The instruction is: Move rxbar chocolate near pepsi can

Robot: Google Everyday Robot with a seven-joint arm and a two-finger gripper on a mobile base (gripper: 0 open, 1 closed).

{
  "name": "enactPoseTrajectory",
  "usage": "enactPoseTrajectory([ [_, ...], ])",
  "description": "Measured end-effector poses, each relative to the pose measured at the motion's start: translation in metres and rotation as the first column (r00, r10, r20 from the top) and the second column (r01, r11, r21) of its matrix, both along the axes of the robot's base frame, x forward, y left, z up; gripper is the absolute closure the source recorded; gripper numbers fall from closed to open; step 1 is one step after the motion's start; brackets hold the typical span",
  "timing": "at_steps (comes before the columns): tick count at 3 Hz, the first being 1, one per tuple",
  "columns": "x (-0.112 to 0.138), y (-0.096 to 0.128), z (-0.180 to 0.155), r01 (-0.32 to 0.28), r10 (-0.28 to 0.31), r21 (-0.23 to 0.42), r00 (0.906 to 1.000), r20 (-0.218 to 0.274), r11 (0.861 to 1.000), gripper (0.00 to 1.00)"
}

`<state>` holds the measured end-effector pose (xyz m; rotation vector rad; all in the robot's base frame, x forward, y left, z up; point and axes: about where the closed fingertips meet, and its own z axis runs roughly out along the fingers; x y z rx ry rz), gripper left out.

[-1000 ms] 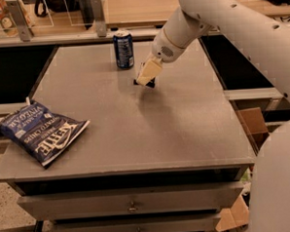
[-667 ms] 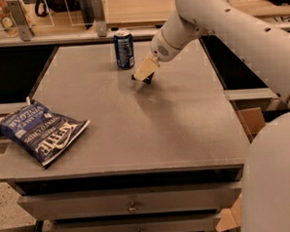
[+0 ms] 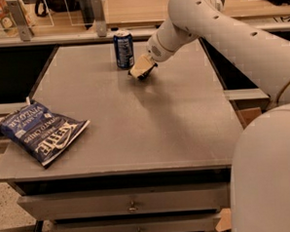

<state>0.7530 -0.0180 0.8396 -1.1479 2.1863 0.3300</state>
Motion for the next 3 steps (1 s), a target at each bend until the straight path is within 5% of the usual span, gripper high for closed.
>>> enactPoseTrajectory([
  [3,0.018,0.012,-0.004,0.135,-0.127,0.095,0.9882,-0.086,0.986,0.12],
])
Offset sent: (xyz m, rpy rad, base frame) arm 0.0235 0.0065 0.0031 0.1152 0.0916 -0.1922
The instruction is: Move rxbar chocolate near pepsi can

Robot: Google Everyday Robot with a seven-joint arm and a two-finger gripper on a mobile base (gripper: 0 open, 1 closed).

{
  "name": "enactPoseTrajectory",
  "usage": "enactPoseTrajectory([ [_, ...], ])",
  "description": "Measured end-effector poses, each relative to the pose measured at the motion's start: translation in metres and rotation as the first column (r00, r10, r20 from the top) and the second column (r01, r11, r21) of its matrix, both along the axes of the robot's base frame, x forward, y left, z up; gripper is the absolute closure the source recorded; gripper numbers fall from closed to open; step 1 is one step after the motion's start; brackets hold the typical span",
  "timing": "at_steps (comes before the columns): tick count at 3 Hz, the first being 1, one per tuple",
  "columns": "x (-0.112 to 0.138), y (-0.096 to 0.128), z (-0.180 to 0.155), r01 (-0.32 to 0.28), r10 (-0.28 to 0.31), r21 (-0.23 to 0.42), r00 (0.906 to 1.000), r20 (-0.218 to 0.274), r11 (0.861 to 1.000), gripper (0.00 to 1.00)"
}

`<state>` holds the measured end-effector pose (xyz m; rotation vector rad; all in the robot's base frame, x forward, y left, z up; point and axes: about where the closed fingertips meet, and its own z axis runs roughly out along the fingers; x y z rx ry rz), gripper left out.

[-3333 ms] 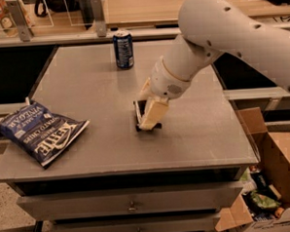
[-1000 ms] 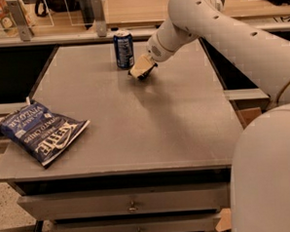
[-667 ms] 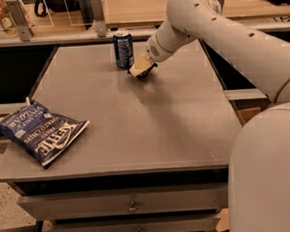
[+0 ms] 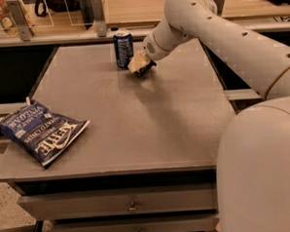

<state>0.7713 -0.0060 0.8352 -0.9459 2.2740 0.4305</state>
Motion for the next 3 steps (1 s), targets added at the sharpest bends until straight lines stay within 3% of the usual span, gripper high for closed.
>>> enactPoseTrajectory([
  [1,0.0,0.002,0.001,0.007,-0.007,0.007,0.9998,-0.016,1.0,0.0],
  [3,-0.004,-0.011,0.008,0.017,-0.017,-0.015,0.9996,-0.024,1.0,0.0],
])
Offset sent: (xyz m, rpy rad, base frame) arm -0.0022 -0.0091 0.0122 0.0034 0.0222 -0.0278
